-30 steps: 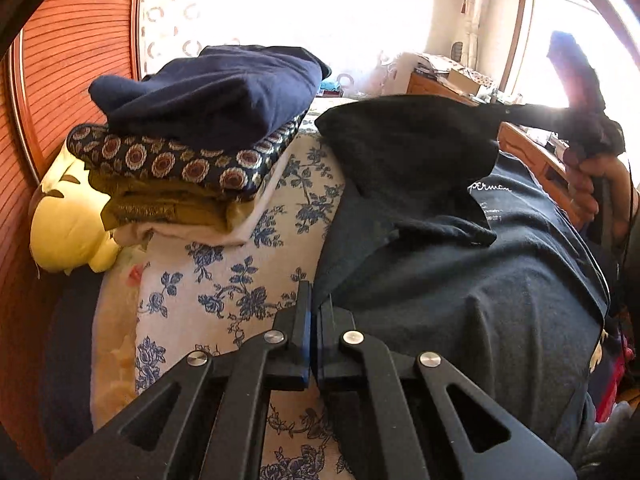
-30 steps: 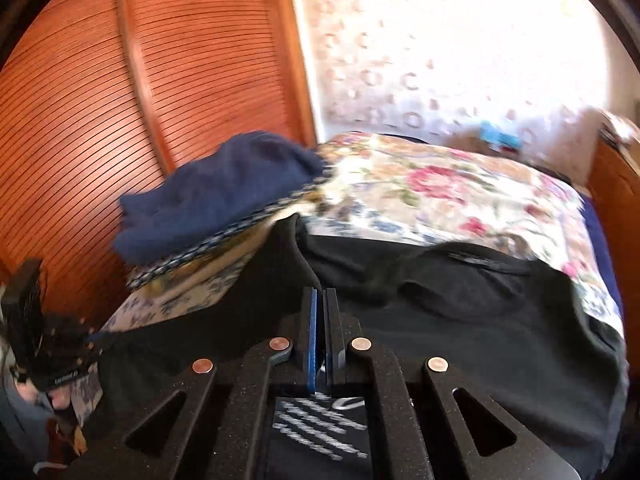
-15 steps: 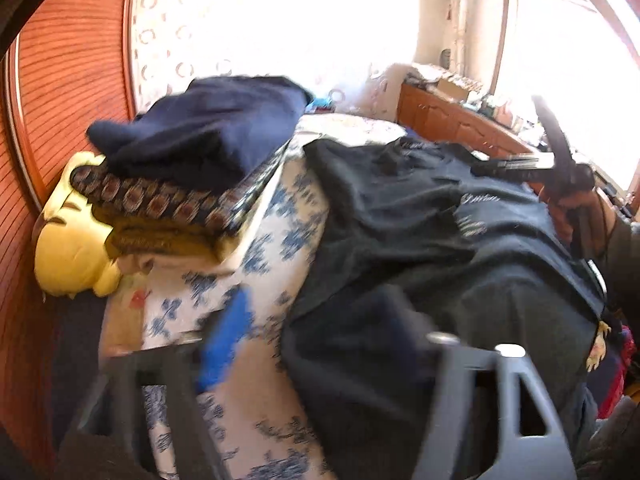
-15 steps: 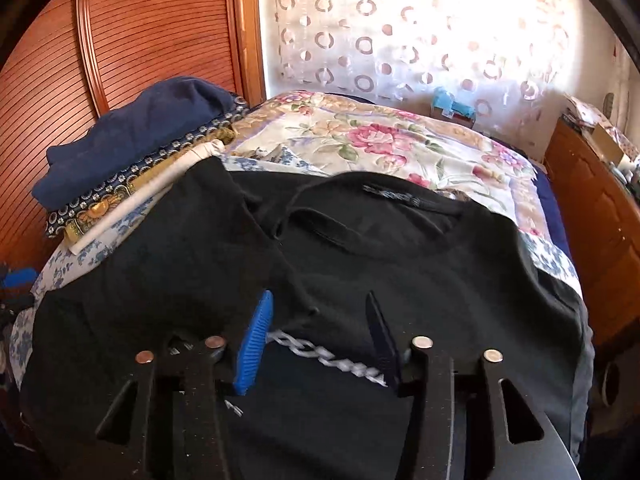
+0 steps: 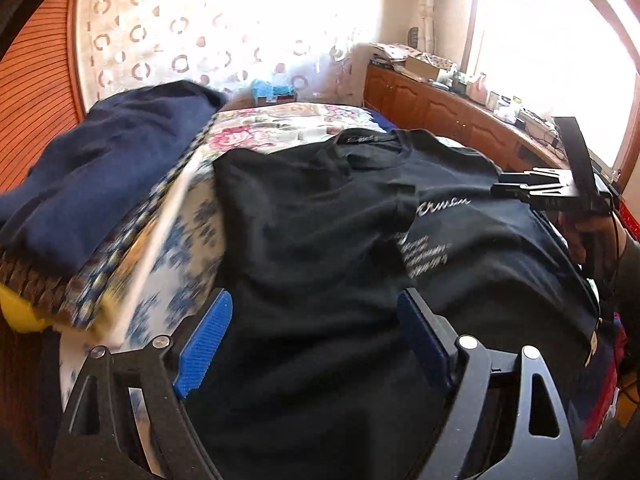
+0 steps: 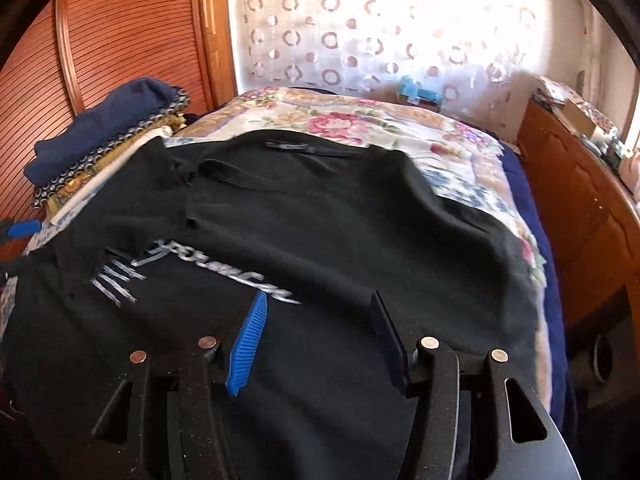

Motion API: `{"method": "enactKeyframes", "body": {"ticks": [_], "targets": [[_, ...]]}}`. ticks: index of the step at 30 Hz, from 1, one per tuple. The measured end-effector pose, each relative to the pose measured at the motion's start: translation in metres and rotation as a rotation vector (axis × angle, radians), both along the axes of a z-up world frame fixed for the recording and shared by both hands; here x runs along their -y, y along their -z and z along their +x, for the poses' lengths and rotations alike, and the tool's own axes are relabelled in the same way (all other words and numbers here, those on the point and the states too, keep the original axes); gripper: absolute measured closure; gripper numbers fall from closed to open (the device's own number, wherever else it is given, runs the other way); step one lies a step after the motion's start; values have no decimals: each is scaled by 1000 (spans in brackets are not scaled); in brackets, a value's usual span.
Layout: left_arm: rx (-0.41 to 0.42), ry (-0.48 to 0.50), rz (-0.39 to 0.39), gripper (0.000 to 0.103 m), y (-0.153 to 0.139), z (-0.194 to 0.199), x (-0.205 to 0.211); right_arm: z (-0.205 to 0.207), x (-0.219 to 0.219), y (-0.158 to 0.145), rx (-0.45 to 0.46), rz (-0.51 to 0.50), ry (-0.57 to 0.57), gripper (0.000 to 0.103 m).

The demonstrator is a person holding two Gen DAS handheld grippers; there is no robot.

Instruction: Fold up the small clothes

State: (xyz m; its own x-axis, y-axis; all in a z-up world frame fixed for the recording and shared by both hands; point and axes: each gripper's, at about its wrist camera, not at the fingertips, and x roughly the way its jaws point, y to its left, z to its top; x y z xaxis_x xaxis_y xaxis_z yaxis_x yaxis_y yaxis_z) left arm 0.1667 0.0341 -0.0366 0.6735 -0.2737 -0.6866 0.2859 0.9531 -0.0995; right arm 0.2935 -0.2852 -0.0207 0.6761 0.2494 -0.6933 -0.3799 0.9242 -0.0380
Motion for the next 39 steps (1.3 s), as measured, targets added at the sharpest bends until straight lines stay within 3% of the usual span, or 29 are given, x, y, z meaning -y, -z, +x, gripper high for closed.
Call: {"method": "enactKeyframes", "body": {"ticks": [17, 20, 22, 29, 31, 35, 39], "targets": [[-19, 129, 116, 19, -9, 116, 77, -6, 67, 2, 1, 7, 162, 47], [-31, 130, 156, 32, -4, 140, 83, -9, 77, 6, -11, 22, 180, 47], [-61, 124, 161, 50, 2, 156, 83, -5, 83, 9, -24, 32, 193, 47], [-120, 137, 207, 59, 19, 195, 89, 1, 89, 14, -50, 105, 202, 47], [-125, 138, 227, 94, 22, 200, 90, 2, 87, 13, -49, 114, 203, 46], [-37, 85, 223, 97, 5, 208, 83, -1, 89, 14, -51, 135, 206, 46], [-8, 51, 222, 97, -3, 223, 79, -5, 98, 17, -51, 150, 215, 46]]}}
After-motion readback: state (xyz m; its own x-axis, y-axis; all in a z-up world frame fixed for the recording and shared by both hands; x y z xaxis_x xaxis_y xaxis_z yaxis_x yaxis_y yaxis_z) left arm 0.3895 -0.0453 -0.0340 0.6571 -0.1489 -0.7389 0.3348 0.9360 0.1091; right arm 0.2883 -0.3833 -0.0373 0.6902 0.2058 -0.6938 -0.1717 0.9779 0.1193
